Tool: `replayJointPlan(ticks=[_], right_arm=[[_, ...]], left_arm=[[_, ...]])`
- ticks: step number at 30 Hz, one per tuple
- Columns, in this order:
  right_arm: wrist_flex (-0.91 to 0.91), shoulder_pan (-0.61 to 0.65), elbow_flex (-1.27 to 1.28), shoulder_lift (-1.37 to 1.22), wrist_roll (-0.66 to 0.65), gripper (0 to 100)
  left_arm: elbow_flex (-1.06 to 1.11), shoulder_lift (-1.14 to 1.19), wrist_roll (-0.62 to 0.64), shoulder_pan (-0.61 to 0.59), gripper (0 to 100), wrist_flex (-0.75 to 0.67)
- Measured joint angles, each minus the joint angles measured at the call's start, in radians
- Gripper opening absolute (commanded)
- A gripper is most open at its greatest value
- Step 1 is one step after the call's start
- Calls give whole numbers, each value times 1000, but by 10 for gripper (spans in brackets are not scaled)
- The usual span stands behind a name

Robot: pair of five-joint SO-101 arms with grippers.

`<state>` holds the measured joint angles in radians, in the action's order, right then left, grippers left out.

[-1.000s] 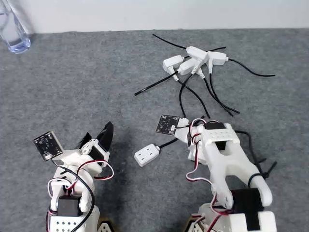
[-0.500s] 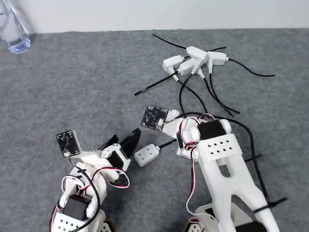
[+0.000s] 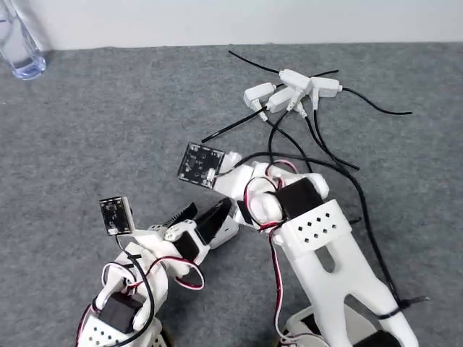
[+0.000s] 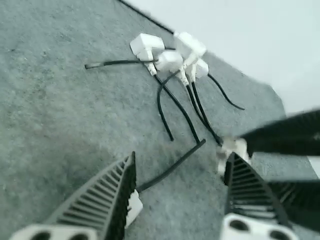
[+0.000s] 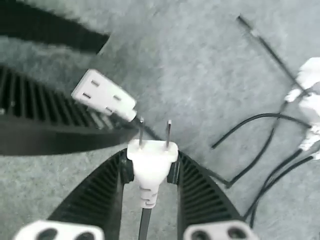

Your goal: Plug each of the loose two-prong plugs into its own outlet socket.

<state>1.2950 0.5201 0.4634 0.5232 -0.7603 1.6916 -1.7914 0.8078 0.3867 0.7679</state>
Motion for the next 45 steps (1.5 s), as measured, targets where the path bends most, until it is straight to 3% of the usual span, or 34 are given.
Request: replayJointPlan(ticks=[15, 23, 32, 45], right_arm=[[18, 11, -20, -78, 3, 8], [132, 100, -107, -80, 40, 8], [245, 101, -227, -81, 58, 8], [258, 77, -252, -81, 58, 8]], left_arm=[[0, 0, -2, 17, 268, 3], [0, -5, 3, 17, 268, 3], [-18, -14, 5, 23, 268, -6], [-20, -14, 5, 20, 268, -6]])
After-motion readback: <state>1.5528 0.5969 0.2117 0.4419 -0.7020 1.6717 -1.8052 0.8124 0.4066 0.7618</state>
